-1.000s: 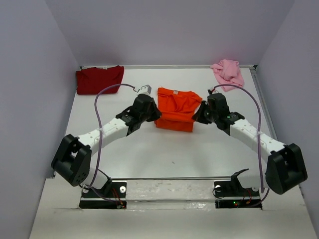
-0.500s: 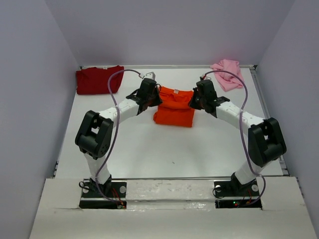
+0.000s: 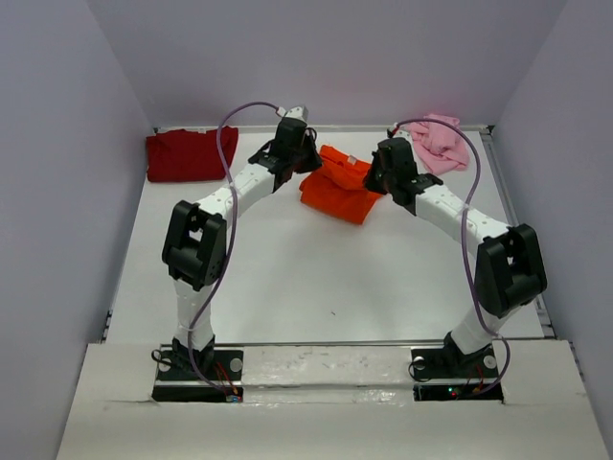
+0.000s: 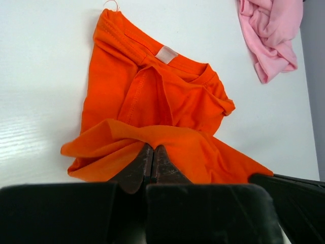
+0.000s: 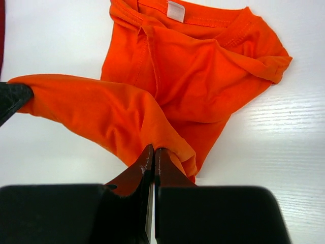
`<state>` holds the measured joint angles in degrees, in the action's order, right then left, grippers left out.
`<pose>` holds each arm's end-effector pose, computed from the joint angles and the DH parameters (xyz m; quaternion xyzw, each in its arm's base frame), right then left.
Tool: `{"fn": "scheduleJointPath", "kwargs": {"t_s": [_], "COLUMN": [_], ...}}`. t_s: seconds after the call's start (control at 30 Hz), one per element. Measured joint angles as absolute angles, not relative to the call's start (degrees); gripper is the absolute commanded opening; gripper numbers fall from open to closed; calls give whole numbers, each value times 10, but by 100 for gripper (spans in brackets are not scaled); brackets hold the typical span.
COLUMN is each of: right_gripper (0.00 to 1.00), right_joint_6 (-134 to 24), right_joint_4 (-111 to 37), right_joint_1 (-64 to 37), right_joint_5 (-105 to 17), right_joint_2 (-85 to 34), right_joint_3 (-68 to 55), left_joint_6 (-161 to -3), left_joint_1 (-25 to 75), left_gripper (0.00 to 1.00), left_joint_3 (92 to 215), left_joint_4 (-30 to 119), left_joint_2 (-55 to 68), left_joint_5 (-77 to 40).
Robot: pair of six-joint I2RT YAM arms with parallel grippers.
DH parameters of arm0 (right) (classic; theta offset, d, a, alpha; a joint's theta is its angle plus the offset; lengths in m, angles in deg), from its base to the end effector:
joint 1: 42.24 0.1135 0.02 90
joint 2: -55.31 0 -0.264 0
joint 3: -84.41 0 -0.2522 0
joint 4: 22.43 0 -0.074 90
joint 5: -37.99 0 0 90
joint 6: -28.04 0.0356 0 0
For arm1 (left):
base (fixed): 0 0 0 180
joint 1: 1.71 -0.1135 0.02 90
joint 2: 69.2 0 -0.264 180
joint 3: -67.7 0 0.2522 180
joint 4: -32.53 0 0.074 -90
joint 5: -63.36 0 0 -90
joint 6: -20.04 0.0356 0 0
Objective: Fold and stack the t-shirts
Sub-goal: Fold the long partially folded tshirt into a neat square
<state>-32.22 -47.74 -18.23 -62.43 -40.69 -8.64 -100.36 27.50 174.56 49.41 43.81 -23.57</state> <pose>0.3558 0.1514 0.2749 0.0863 0.8775 0.1385 0.4509 0.4135 -0.2334 0.2866 0.0061 0.8338 -0.2935 0.4675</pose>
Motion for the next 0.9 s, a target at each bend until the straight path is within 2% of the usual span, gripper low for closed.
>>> {"fn": "scheduleJointPath", "kwargs": {"t_s": [0.3, 0.57, 0.6, 0.63, 0.7, 0.73, 0.77, 0.8, 0.9], "right_gripper": [0, 0, 0, 0, 33, 41, 50, 55, 57], "right_joint_6": [-338, -347, -348, -348, -350, -355, -355, -358, -367], "right_joint_4": [-480, -481, -481, -481, -480, -480, -482, -484, -494], "right_joint_1": [-193, -219, -224, -229, -237, -239, -243, -246, -250], "right_joint_5": [-678, -717, -719, -722, -734, -738, -747, -753, -772], "right_joint_2": [-417, -483, -495, -509, -540, -548, -569, -582, -619], "right_joint_3": [-66, -16, -5, 5, 29, 34, 47, 55, 72], "left_joint_6": [-1002, -1003, -1002, -1002, -1001, -1004, -1001, -1004, -1002], "left_joint_1": [253, 248, 248, 248, 246, 245, 243, 241, 231], "left_gripper": [0, 0, 7, 49, 79, 99, 99, 99, 99], "left_joint_3": [1835, 1993, 2017, 2041, 2087, 2101, 2114, 2122, 2117], "left_joint_4": [526, 560, 561, 562, 560, 559, 560, 560, 559], "left_joint_2": [489, 599, 617, 634, 673, 689, 703, 713, 731], "left_joint_5": [-208, -175, -172, -168, -162, -161, -162, -163, -167]}}
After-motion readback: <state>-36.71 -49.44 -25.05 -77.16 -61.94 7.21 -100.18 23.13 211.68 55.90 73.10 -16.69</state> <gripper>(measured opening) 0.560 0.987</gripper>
